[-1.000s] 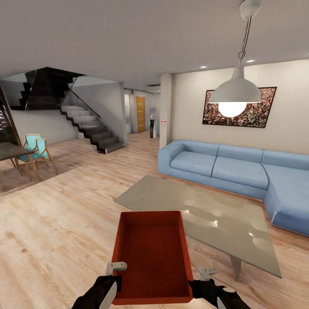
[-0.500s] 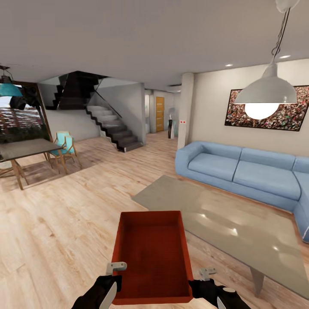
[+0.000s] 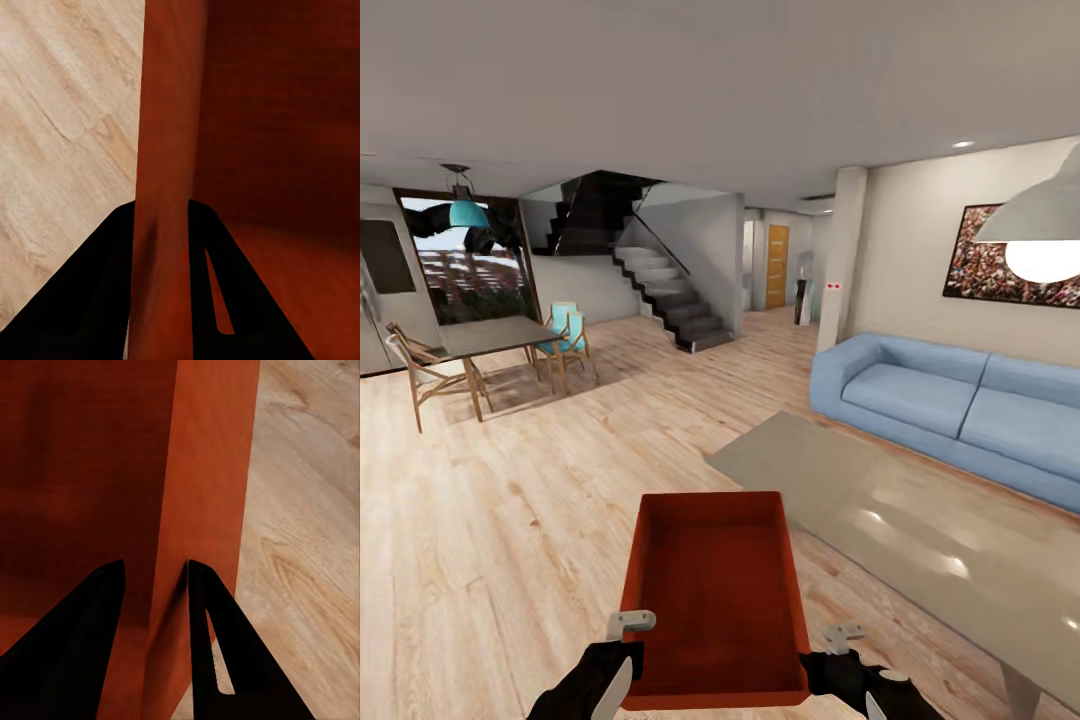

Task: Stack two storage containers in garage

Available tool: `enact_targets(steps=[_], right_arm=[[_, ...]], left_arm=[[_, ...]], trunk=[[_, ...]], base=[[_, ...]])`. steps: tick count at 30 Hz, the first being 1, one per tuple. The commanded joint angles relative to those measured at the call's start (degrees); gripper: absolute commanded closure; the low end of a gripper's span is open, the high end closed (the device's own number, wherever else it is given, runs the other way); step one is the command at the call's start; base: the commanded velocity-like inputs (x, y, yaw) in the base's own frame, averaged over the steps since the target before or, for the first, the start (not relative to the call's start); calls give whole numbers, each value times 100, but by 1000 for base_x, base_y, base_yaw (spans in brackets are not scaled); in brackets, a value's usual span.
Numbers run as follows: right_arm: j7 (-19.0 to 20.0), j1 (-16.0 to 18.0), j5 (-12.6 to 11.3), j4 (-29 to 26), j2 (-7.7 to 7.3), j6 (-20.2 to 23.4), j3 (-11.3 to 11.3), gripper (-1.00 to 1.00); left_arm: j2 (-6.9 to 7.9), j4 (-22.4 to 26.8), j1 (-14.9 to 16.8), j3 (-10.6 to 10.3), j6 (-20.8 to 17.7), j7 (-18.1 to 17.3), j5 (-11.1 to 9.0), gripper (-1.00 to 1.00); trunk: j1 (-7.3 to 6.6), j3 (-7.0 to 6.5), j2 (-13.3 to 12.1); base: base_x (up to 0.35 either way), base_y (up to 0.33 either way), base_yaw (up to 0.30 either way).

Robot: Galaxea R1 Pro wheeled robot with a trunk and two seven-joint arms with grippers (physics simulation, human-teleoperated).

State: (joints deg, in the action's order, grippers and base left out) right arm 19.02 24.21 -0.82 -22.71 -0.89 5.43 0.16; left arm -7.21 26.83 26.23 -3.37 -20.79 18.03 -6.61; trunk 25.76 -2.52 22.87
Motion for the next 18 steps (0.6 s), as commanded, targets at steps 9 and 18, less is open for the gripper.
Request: enact_targets(steps=[9, 18], right_arm=[[49, -4, -58, -15, -8, 46, 33, 100], [56, -4, -58, -16, -8, 46, 37, 100]], left_arm=[[9, 15, 5, 3, -21, 34, -40, 100], [9, 15, 5, 3, -21, 34, -42, 100]], trunk=[[2, 2, 5], [2, 2, 5]], base=[[0, 0, 298], [0, 0, 297]])
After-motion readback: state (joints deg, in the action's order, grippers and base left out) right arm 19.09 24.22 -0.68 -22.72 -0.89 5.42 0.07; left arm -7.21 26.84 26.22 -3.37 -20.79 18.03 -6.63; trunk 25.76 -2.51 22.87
